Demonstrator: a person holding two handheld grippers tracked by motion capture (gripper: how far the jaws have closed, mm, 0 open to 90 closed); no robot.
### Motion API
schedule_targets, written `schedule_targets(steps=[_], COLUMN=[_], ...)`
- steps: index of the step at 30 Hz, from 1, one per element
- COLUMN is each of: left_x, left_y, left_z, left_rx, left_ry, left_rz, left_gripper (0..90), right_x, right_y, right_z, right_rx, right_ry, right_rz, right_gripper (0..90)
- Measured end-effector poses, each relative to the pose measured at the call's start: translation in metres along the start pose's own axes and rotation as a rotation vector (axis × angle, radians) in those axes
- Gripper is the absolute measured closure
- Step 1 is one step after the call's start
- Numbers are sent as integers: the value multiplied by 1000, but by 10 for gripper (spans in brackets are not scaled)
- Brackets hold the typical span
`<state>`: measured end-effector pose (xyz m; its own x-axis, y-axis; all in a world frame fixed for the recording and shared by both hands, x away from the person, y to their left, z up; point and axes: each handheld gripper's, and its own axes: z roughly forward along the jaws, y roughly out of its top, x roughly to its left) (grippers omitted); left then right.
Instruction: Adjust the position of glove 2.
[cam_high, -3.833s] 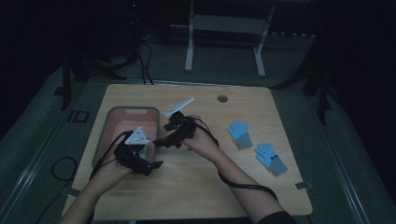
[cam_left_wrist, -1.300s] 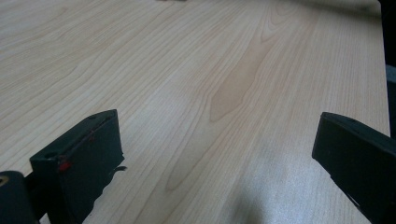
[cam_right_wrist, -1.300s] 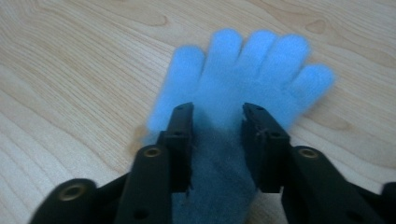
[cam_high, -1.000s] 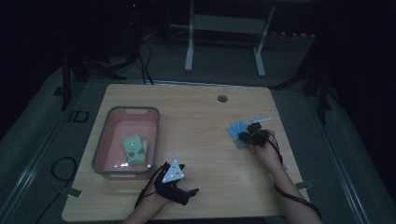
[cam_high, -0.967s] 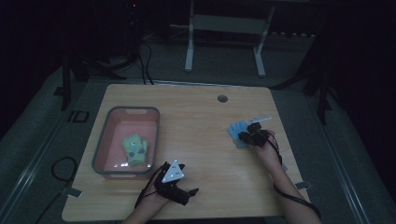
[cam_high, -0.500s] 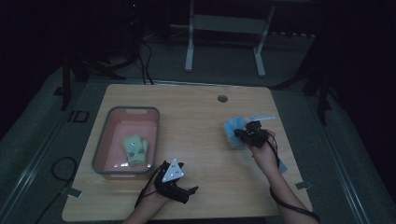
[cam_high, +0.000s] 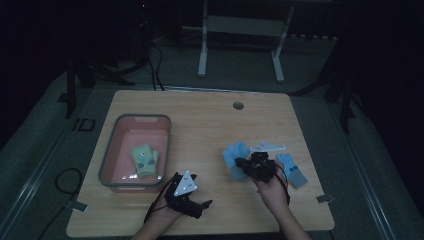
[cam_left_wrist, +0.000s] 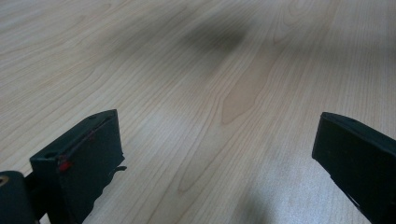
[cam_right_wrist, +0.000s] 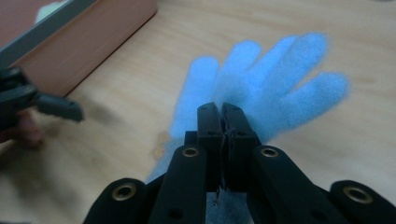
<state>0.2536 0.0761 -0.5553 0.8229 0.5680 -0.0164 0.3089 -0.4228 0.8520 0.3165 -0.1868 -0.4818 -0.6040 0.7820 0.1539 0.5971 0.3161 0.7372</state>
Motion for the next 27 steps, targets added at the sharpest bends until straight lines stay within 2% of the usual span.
schedule_targets(steps=[2, 4, 6, 8, 9, 12, 14, 17, 20, 27], left_x=[0, -1, 0, 0, 0, 1, 1, 1, 1, 1], left_y=[0, -1, -1, -2, -2, -3, -3, -4, -4, -5], left_z=[0, 0, 0, 0, 1, 1, 1, 1, 1, 2], left_rx=[0, 3, 6, 6, 9, 8, 10, 10, 11, 15], left_ry=[0, -2, -2, -4, -3, -9, -11, -16, -19, -23], left_rz=[1, 2, 5, 5, 5, 0, -1, 3, 4, 7], left_gripper=[21, 21, 21, 21, 21, 21, 21, 21, 21, 21], right_x=[3, 6, 7, 8, 8, 7, 6, 7, 8, 1], right_y=[-8, -17, -27, -34, -38, -45, -47, -53, -52, -42], right_z=[3, 7, 14, 21, 25, 34, 36, 42, 41, 28], right_rx=[6, 20, 38, 54, 61, 86, 92, 105, 110, 85], right_ry=[5, -18, -9, -32, -17, -36, -30, -46, -34, 6], right_rz=[20, 31, 60, 63, 80, 78, 95, 81, 68, 46], right_gripper=[871, 871, 869, 865, 864, 853, 841, 764, 723, 511])
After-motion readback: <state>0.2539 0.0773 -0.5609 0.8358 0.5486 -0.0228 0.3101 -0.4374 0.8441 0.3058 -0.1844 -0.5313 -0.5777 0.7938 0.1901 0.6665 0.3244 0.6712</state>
